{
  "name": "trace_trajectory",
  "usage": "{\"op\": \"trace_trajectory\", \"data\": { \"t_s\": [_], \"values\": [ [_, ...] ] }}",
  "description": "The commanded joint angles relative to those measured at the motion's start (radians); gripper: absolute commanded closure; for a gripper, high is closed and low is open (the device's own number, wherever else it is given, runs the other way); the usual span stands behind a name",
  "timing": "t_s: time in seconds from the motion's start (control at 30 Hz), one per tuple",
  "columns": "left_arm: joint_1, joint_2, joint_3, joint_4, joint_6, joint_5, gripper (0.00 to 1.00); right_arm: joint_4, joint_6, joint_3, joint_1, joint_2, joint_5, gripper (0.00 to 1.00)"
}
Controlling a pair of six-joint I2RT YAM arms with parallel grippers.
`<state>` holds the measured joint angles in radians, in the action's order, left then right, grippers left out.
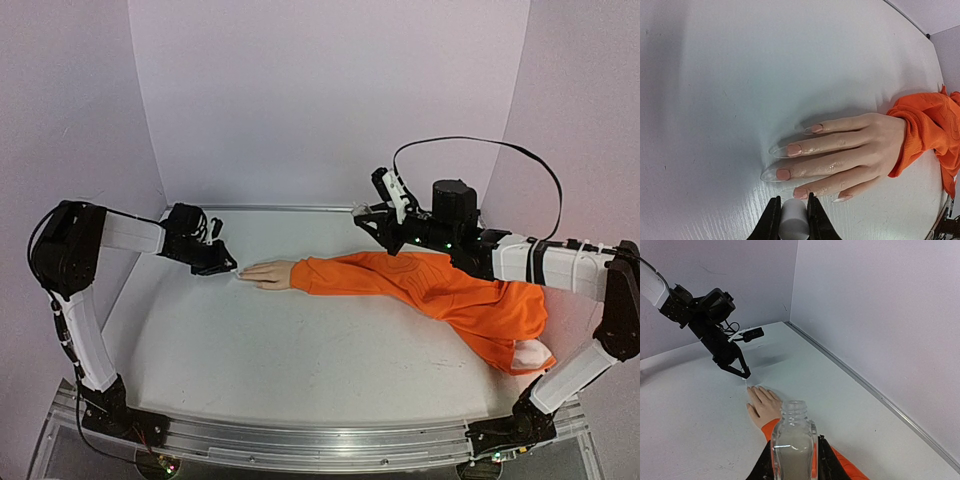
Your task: Paint the nails
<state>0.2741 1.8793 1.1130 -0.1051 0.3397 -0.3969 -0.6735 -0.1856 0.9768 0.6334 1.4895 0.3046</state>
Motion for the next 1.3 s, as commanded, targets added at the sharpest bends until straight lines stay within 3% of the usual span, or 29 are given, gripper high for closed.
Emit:
{"op": "trace_trajectory", "data": {
  "t_s": [0.0, 0.43, 0.77, 1.27],
  "values": [
    [0.0, 0.004, 0.044, 0.024, -0.009, 0.004, 1.0, -0.072, 0.011, 0.025, -0.005, -0.006, 0.019, 1.0],
    [-0.017, -0.013, 0.025, 0.022, -0.004, 0.088, 1.0, -0.073, 0.014, 0.024, -0.005, -0.009, 0.017, 1.0],
    [-0.011, -0.082, 0.006, 0.028, -0.008, 0.02, 1.0, -0.074, 0.012, 0.026, -0.005, -0.002, 0.023, 1.0],
    [0.0, -0.007, 0.044, 0.058, 0.02, -0.037, 1.0, -0.075, 0.014, 0.026, -0.004, -0.008, 0.024, 1.0]
  ]
}}
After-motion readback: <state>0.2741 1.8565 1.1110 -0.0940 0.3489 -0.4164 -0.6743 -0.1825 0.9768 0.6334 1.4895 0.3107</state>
